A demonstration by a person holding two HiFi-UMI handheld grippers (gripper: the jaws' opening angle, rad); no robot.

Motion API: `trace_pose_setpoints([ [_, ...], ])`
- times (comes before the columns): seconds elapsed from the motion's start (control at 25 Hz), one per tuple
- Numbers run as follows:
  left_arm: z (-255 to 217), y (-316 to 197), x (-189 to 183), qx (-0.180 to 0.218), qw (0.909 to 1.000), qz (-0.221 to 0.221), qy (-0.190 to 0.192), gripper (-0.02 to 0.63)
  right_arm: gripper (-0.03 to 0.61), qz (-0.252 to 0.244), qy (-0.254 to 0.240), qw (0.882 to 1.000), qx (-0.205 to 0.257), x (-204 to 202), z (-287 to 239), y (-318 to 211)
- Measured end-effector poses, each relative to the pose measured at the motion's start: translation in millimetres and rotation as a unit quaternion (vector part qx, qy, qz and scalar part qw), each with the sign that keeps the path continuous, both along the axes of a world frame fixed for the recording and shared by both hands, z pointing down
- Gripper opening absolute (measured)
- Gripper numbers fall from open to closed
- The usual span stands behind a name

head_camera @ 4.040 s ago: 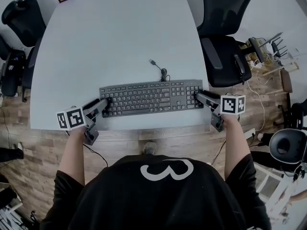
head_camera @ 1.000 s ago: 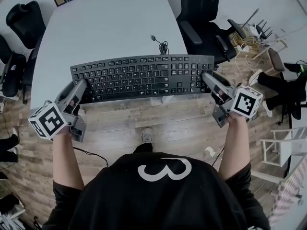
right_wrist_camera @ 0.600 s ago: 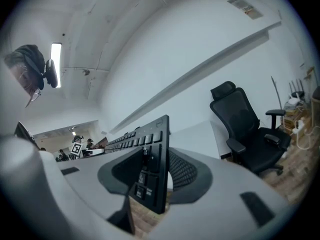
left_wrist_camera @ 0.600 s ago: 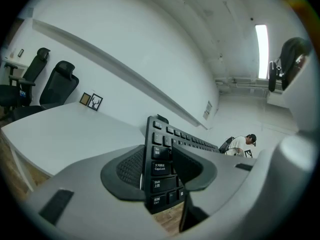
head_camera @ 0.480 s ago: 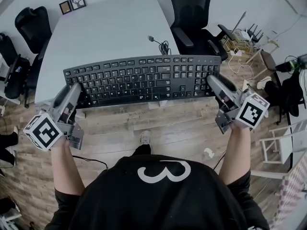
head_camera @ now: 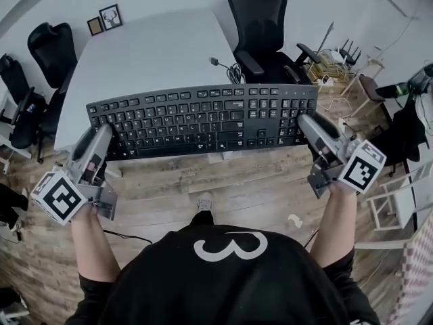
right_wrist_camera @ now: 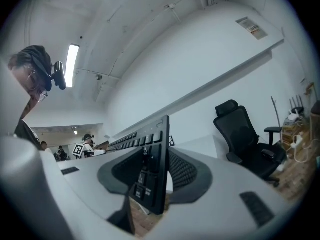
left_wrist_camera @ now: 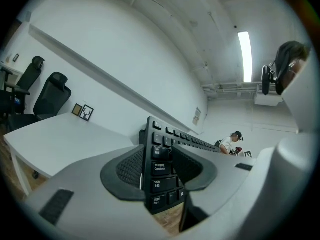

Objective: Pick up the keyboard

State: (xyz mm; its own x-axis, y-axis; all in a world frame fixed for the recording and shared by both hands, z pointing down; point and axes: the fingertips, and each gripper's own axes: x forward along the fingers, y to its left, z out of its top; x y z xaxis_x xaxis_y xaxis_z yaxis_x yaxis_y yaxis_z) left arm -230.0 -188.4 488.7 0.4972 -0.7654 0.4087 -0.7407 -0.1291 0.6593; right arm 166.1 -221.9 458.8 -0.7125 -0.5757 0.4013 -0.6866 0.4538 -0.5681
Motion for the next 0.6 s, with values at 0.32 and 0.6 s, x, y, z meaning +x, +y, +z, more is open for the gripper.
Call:
trace_pose_setpoints([
  [0.32, -13, -1, 1, -0.025, 0.9994, -0.002, -0.021, 0.169, 0.156, 0.0, -0.019, 0.999, -0.033, 1, 7, -1],
  [0.6, -11, 0, 1, -0.015, 0.9997, -0.006, -0.018, 0.169, 0.155, -0.001, -0.013, 1.0, -0.021, 3, 6, -2],
])
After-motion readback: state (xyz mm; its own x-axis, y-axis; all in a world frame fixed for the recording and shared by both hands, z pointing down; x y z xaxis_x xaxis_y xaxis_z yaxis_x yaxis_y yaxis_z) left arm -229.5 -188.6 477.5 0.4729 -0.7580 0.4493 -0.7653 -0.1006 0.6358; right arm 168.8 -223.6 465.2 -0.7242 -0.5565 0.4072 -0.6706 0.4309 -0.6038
